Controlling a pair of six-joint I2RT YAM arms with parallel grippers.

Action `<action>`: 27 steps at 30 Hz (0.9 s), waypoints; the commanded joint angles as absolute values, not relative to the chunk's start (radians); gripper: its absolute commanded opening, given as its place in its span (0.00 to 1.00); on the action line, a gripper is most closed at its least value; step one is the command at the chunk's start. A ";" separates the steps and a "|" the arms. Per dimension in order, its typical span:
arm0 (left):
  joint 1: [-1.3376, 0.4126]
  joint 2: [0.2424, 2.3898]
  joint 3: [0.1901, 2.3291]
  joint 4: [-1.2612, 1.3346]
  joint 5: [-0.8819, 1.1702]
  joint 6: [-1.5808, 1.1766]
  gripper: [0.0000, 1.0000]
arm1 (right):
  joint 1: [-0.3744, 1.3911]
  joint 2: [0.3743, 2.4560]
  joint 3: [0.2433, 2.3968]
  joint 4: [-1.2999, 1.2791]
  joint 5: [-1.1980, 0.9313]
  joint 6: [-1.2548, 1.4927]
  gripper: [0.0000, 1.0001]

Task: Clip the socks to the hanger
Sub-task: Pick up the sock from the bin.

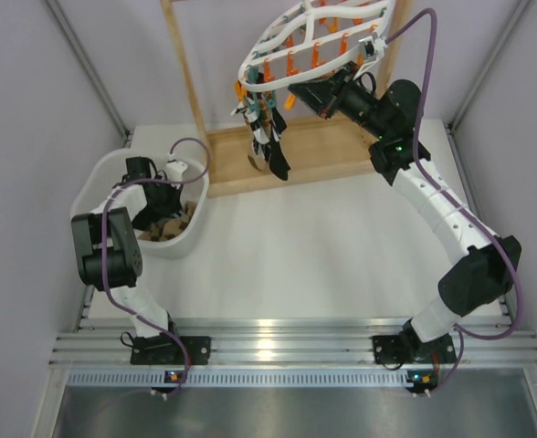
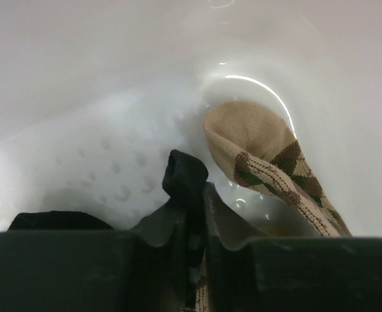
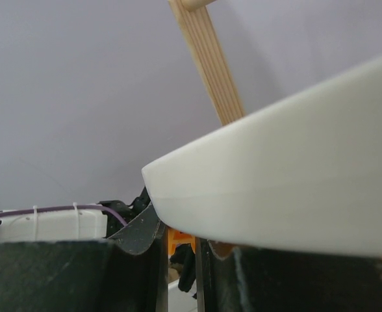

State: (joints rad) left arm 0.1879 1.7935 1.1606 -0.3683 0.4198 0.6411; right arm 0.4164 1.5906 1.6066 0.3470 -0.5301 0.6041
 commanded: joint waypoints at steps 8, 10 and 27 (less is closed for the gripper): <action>0.248 1.562 1.201 -0.330 0.575 0.540 0.00 | 0.405 1.623 1.632 0.290 -0.479 0.572 0.00; 0.285 1.478 1.216 -0.273 0.649 0.490 0.00 | 0.407 1.623 1.632 0.295 -0.477 0.572 0.00; -0.016 1.005 0.991 0.193 0.833 1.075 0.00 | 0.422 1.600 1.626 0.344 -0.445 0.612 0.00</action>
State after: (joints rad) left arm 0.0601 1.0176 1.0573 0.0723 0.8455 0.8249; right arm 0.4191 1.5906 1.6066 0.3553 -0.5274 0.6075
